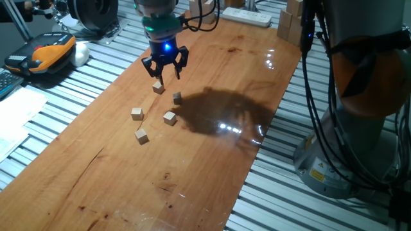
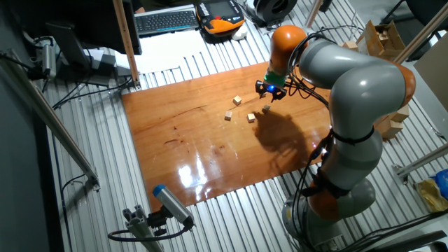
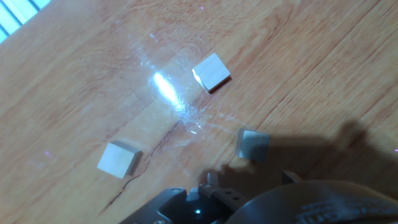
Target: Stack the blocks in a vertical line of five
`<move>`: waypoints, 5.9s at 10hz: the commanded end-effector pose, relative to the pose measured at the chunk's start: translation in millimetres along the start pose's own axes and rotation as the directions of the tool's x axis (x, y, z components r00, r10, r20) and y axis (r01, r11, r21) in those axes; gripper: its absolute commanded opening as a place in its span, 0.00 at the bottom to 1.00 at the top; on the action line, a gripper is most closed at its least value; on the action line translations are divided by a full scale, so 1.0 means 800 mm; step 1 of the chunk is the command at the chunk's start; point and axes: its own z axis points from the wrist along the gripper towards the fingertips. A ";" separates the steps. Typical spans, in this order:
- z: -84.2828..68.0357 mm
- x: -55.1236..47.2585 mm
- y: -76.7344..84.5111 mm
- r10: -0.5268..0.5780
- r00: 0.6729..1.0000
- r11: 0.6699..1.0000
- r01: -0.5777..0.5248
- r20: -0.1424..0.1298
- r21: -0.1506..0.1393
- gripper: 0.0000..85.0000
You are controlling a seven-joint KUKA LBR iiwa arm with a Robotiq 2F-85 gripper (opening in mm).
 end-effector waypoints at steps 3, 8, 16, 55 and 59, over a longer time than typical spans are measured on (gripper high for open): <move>0.000 0.000 0.000 0.002 1.000 1.000 -0.002 -0.003 -0.002 0.60; 0.000 -0.001 0.004 0.000 0.999 1.000 -0.001 -0.038 -0.025 0.40; 0.000 -0.001 0.007 -0.031 0.999 0.999 0.030 -0.036 -0.017 0.20; 0.067 -0.011 0.001 0.017 1.000 1.000 -0.017 -0.008 -0.005 0.80; 0.077 -0.013 -0.003 -0.005 1.000 1.000 0.005 0.000 0.007 0.80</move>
